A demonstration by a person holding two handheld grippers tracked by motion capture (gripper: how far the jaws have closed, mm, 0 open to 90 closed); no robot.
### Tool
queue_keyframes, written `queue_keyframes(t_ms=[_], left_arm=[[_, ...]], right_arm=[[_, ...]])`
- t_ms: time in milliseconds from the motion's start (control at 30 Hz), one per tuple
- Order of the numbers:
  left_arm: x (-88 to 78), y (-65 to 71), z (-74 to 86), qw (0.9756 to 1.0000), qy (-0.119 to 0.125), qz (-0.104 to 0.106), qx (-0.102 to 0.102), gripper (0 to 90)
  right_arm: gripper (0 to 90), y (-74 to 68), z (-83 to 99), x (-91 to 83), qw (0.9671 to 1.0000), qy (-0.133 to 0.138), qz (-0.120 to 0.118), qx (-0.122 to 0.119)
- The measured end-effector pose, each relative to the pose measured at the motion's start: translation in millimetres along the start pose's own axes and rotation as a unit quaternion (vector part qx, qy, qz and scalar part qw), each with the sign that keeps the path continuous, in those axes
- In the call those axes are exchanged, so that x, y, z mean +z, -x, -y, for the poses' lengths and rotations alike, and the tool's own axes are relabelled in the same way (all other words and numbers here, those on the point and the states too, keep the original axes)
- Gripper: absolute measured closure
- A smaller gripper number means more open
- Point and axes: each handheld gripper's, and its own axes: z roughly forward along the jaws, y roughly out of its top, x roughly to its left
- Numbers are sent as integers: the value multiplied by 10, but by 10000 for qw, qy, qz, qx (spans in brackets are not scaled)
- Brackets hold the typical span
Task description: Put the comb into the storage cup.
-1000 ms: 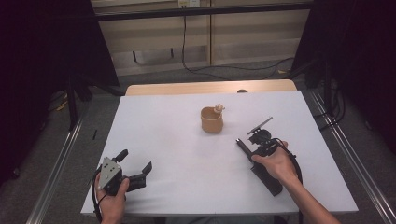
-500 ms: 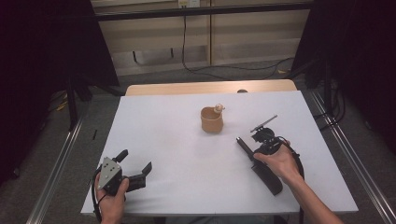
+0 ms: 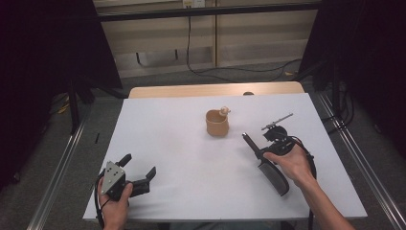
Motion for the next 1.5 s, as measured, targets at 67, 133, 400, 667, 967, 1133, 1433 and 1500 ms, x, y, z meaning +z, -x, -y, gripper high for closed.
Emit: queue_keyframes(t_ms=[67, 133, 400, 667, 967, 1133, 1433, 1500], left_arm=[[-6, -6, 3, 10000, -19, -5, -9, 21], [-10, -11, 5, 10000, -26, -17, 13, 21], [-19, -15, 1, 10000, -42, 28, -11, 21], [-11, -19, 0, 9999, -77, 112, -33, 21], [-11, -25, -4, 9998, -129, 134, -8, 22], [-7, -9, -6, 9994, -192, 278, -29, 24], [17, 26, -29, 9980, -206, 605, 1, 44], [20, 28, -35, 9978, -201, 626, 5, 44]], right_arm=[[732, 18, 8, 1, 9999, 112, -9, -1], [732, 34, 8, 1, 10000, 93, -20, -8], [732, 19, 38, -69, 9990, 413, -55, -168], [733, 39, 70, -151, 9974, 670, -103, -259], [732, 10, 82, -242, 9915, 1103, -302, -619], [732, -38, 83, -271, 9886, 1112, -447, -909], [732, -203, 78, -273, 9824, 1004, -763, -1376], [732, -258, 71, -270, 9805, 982, -842, -1481]])
